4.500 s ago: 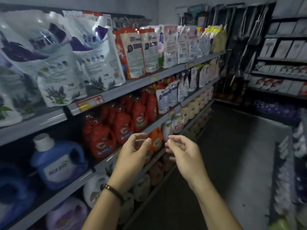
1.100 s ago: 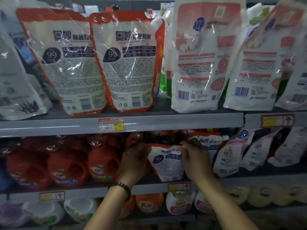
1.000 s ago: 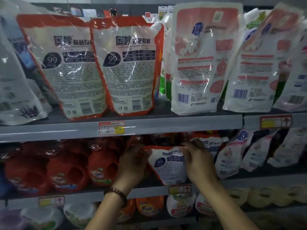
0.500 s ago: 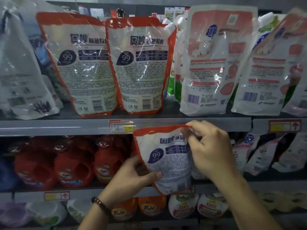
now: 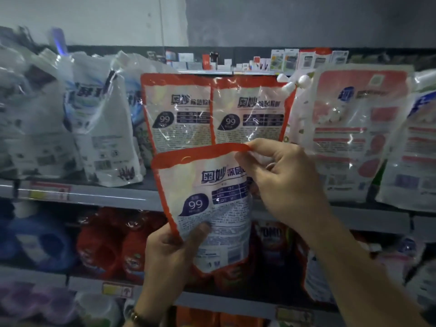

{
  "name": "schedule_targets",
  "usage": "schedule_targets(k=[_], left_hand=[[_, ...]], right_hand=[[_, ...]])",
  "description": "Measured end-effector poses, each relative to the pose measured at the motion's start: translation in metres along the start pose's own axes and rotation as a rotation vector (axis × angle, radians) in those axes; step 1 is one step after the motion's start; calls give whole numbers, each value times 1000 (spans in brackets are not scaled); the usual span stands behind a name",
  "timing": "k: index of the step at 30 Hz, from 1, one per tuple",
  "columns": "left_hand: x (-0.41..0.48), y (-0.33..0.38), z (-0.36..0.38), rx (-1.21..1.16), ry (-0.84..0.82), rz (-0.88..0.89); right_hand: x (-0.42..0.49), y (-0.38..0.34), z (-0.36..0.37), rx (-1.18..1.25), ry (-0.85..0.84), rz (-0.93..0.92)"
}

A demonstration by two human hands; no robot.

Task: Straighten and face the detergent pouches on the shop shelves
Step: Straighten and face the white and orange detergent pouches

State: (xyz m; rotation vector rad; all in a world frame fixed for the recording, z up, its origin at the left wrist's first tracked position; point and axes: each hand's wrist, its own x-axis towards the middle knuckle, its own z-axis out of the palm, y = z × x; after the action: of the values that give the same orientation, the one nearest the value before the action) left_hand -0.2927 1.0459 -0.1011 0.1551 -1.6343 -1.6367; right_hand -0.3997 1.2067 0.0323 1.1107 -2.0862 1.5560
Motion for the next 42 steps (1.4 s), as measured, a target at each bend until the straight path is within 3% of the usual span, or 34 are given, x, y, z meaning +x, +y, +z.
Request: schedule_targets(k=[7, 10, 16, 22, 26, 42], left_hand=[[22, 34, -29, -14, 259, 84], [35, 48, -44, -4, 352, 135], [71, 70, -71, 83, 515, 284], [110, 74, -93, 415, 638, 380], [131, 68, -100, 558, 626, 372], [140, 49, -81, 810, 584, 402]], right_hand=[[25, -31, 38, 70, 15, -215], [30, -38, 52, 144, -4, -229], [32, -35, 83, -17, -54, -211], [15, -27, 132, -79, -273, -230], [13, -22, 162, -119, -397, -134], [28, -14, 172, -223, -453, 38]])
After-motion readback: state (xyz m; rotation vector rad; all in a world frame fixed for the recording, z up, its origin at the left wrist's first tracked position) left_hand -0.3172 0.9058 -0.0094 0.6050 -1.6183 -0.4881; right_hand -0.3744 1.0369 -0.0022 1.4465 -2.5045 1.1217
